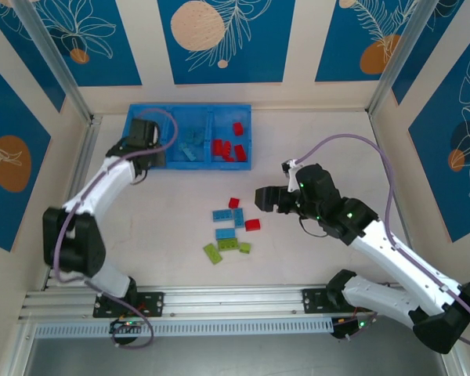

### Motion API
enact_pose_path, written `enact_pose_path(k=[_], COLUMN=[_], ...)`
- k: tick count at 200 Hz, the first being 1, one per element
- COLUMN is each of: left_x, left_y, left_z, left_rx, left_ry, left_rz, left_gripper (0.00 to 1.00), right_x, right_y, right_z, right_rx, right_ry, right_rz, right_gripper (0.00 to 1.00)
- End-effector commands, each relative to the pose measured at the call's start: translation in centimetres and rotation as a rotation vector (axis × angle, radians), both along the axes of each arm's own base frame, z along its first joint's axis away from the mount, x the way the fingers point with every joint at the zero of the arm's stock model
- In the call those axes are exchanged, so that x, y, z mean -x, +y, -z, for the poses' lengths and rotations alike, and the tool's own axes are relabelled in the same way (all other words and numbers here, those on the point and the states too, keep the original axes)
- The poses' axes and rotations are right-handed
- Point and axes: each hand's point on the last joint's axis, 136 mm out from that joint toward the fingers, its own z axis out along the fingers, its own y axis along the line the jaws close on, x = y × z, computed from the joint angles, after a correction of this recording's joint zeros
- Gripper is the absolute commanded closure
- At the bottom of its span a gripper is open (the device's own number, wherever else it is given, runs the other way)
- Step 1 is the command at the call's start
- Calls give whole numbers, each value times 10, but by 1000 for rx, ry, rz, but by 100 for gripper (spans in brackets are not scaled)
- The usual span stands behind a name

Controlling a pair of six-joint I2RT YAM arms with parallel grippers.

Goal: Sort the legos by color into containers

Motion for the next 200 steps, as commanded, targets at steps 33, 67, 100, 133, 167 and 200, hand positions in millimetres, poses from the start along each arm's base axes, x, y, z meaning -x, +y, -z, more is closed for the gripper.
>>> enact_pose_path(k=[33,67,100,133,167,200], left_x=[-70,-66,-23,59,157,210], left_y=[51,47,10,-72,-140,-145], left_z=[-8,-28,-88,-143,-138,-100], left_rx=[-10,40,236,308,183,78], left_ry=[-32,-49,-166,-243,-195,-156], left_rz=[-145,-113,-3,334,721,968], left_gripper=[63,49,49,49,49,47], right_x=[17,17,9,-5,-18,-33], right_y=[-18,-24,-22,-8,19,45], right_z=[2,5,15,32,65,104], right_rx=[-28,-29,-4,40,99,216], right_ry=[13,10,39,113,258,332], right_rz=[40,72,95,86,41,-35], right_gripper=[15,15,15,15,16,22])
